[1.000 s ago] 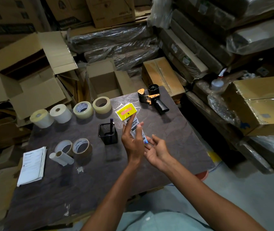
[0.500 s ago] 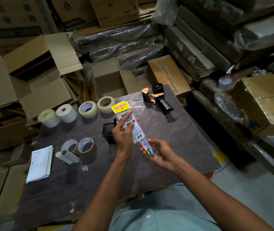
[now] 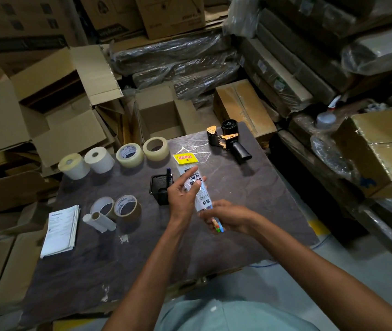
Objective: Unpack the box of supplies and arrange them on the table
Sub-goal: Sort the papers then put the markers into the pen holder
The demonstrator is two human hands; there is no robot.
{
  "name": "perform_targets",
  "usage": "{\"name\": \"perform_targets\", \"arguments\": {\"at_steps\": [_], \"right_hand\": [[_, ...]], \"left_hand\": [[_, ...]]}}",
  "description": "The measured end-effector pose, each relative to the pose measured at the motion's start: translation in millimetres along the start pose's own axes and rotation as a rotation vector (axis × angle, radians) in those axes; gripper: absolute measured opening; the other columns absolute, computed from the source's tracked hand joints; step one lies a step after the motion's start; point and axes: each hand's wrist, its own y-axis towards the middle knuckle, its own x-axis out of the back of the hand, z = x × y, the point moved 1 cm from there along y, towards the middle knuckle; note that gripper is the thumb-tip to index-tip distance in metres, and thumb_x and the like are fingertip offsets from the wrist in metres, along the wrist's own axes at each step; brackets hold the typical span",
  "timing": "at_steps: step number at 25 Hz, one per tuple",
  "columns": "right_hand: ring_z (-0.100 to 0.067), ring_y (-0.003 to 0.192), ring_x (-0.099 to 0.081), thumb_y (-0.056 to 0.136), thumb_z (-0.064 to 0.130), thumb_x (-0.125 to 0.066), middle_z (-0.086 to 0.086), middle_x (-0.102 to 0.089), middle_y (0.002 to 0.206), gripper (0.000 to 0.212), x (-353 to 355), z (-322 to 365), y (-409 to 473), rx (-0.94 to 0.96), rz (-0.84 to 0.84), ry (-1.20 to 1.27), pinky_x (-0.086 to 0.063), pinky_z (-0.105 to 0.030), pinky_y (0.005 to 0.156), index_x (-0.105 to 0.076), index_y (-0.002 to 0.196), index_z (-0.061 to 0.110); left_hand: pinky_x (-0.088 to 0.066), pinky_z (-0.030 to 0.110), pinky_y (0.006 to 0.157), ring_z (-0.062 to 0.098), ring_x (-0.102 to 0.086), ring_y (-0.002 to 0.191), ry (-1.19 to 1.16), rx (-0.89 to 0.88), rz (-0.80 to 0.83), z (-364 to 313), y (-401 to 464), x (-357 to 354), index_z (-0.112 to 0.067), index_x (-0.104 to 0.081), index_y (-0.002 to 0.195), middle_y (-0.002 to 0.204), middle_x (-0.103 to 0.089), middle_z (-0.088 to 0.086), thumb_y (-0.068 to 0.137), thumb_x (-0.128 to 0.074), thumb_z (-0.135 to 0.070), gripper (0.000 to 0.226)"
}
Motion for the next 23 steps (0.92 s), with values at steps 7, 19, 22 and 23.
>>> {"name": "perform_targets", "arguments": {"at_steps": [7,19,22,23], "right_hand": [[-0.018,0.048,-0.045,0.092,0.039,-0.058,-0.005,-0.050,0.056,0.029,-20,-10,9,0.058,-0.264,-0.382,-0.036,-0.028,0.047,-0.058,0.075,0.015],[-0.015,0.047,-0.045,0.090,0.035,-0.064,-0.001,-0.051,0.051,0.024,-42,-35,28,0.102,-0.292,-0.328,-0.036,-0.029,0.045,-0.063,0.074,0.016],[-0.016,0.046,-0.046,0.089,0.040,-0.062,-0.004,-0.053,0.053,0.032,-46,-34,27,0.081,-0.280,-0.388,-0.037,-0.028,0.043,-0.064,0.075,0.012],[-0.017,0.047,-0.047,0.089,0.040,-0.060,-0.005,-0.054,0.055,0.031,-46,-33,28,0.085,-0.260,-0.416,-0.037,-0.029,0.044,-0.065,0.078,0.011]], "left_hand": [[-0.051,0.056,0.096,0.038,-0.067,0.107,-0.072,0.096,-0.163,18,5,21,-0.017,-0.070,0.115,0.121,-0.068,0.015,0.091,-0.058,0.005,0.035],[-0.055,0.033,0.090,0.018,-0.065,0.098,-0.066,0.227,-0.123,26,-5,51,-0.007,-0.067,0.121,0.115,-0.071,0.011,0.090,-0.063,0.001,0.033],[-0.055,0.031,0.089,0.014,-0.069,0.093,-0.082,0.210,-0.235,26,-1,63,-0.011,-0.070,0.117,0.109,-0.073,0.004,0.091,-0.062,-0.002,0.029],[-0.056,0.031,0.087,0.013,-0.069,0.092,-0.086,0.204,-0.266,26,0,69,-0.011,-0.070,0.118,0.109,-0.073,0.005,0.091,-0.062,-0.002,0.029]]}}
